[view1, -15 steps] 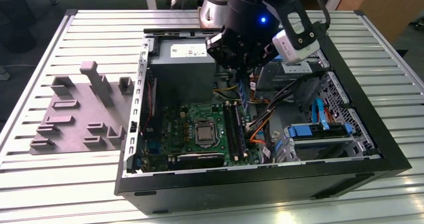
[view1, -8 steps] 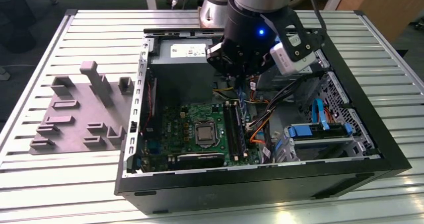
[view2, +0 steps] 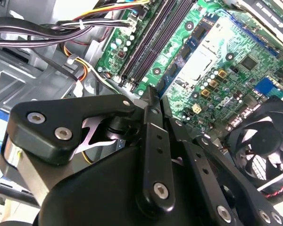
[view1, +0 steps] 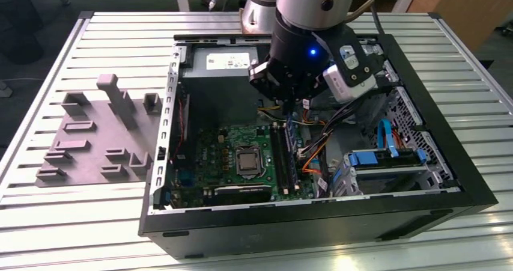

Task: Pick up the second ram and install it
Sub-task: 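Insert the second ram into the second slot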

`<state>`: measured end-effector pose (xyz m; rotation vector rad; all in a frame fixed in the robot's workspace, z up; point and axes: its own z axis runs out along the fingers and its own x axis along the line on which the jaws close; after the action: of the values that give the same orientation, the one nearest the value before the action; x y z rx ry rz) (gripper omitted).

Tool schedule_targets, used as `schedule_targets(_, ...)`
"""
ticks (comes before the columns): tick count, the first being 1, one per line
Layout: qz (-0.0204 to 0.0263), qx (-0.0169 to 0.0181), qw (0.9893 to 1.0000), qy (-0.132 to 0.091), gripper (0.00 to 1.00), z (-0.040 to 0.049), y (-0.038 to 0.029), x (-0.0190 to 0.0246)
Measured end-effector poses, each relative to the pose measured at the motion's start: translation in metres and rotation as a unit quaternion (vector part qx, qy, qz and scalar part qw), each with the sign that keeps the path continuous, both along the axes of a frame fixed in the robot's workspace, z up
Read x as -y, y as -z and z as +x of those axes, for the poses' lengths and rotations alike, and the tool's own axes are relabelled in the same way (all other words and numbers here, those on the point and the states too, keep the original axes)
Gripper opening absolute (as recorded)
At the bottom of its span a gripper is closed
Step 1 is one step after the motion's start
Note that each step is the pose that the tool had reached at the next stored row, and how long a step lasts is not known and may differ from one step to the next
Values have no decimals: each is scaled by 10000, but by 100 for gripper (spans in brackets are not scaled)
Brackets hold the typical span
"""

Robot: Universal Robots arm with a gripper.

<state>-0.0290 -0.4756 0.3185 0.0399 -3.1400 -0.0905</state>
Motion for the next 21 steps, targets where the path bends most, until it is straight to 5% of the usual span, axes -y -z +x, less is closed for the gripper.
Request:
schedule_targets(9, 1, 0, 10000, -1, 14, 1, 13, 22)
schedule_targets(12, 2, -4, 10000, 0, 14, 0, 60, 60)
schedule_targets(21, 0, -5, 10000, 1, 14, 0, 193, 67)
